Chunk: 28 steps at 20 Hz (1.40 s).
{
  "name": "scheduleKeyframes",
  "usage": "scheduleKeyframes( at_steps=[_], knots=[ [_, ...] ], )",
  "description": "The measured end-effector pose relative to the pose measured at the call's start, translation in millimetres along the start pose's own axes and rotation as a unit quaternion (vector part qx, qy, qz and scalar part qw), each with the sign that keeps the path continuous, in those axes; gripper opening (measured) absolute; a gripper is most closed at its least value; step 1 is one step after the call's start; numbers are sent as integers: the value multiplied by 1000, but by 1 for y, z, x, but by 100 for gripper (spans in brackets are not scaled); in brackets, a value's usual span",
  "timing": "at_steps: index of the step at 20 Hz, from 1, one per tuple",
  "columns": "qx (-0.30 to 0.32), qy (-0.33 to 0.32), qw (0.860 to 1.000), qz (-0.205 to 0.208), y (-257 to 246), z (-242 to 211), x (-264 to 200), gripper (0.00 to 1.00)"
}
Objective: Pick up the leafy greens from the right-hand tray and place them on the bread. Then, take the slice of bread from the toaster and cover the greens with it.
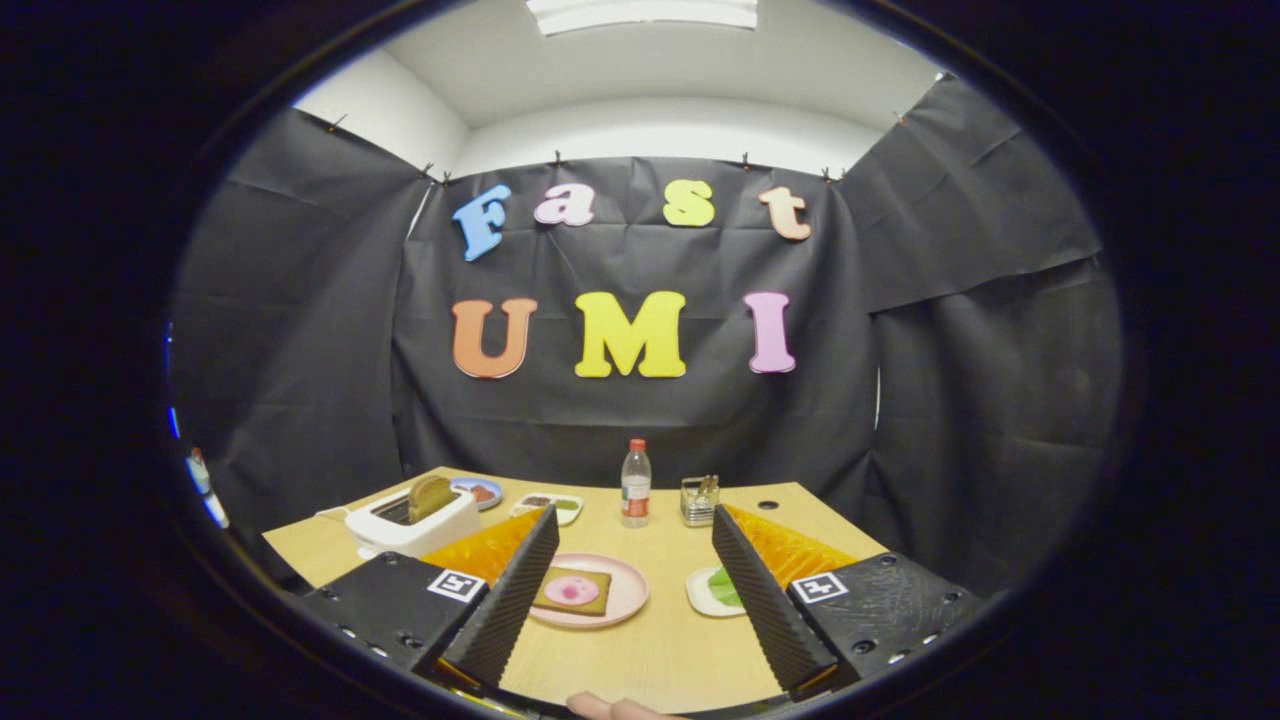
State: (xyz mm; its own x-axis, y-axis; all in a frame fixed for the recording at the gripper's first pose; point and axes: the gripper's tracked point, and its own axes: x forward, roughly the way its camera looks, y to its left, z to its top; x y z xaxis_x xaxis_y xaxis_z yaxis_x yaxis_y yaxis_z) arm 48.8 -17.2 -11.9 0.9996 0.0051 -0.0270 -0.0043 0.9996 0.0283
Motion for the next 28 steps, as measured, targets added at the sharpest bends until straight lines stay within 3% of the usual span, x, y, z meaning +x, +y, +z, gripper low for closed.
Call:
scheduleKeyframes(
  at_steps=[8, 14, 21, 28],
  knots=[
    [-12, 51, 997, -56, -93, -16, 87, 95],
    [8, 128, 989, -68, -154, -79, 164, 95],
    [5, 260, 961, -99, -220, -176, 239, 96],
    [1, 332, 939, -84, -221, -229, 261, 96]
  ],
)
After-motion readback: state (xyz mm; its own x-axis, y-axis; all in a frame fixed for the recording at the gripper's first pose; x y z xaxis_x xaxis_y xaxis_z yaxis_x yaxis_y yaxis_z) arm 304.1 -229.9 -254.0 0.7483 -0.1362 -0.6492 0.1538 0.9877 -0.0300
